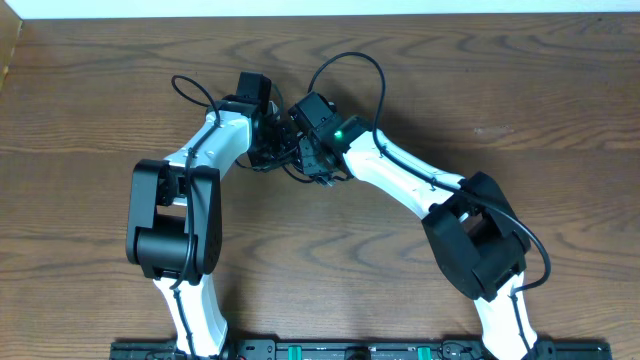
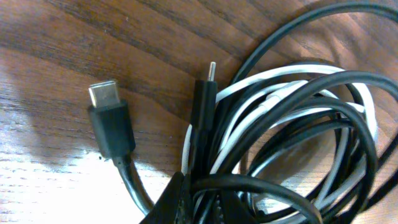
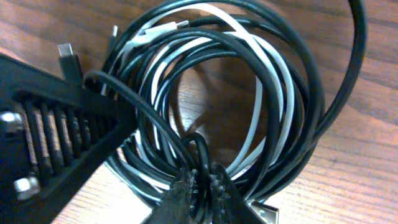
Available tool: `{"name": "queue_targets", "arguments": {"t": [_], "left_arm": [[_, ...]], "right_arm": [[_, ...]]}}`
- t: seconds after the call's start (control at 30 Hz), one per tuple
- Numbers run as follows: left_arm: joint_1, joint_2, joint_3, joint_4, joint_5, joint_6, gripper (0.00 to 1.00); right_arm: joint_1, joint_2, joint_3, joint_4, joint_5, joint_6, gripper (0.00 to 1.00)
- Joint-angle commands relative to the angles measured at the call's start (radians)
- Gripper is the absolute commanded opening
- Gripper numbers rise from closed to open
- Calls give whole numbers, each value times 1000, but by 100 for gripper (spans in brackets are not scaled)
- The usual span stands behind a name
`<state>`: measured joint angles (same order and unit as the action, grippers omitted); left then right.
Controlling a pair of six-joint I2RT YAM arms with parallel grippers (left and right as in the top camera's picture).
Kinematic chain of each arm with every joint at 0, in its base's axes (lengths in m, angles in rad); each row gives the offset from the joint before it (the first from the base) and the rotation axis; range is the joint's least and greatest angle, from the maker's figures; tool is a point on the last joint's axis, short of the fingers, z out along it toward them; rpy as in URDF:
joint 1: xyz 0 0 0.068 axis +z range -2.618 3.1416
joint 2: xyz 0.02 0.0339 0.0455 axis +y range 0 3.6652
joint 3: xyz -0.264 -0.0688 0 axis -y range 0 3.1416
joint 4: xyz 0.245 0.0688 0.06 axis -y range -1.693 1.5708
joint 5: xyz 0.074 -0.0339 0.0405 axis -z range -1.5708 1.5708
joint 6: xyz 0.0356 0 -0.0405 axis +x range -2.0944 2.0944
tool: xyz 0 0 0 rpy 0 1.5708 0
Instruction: Untangle cables
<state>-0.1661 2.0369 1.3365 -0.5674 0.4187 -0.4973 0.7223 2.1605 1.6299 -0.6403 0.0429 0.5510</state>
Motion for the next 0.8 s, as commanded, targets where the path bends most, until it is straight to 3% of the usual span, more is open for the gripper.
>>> {"name": "queue_targets", "arguments": {"t": [0.0, 0.23, 0.57, 0.77], "left_arm": [[5, 18, -6, -3, -8, 2, 8], [5, 18, -6, -2, -9, 2, 8], [5, 18, -6, -2, -8, 2, 7], [5, 18, -6, -2, -8, 2, 8]], "right_arm": [[3, 29, -12, -3, 18, -19, 1], [-29, -70, -12, -3, -60, -103, 1], [-132, -148, -13, 89, -466, -142, 1], [-185, -148, -13, 90, -615, -206, 1]]}}
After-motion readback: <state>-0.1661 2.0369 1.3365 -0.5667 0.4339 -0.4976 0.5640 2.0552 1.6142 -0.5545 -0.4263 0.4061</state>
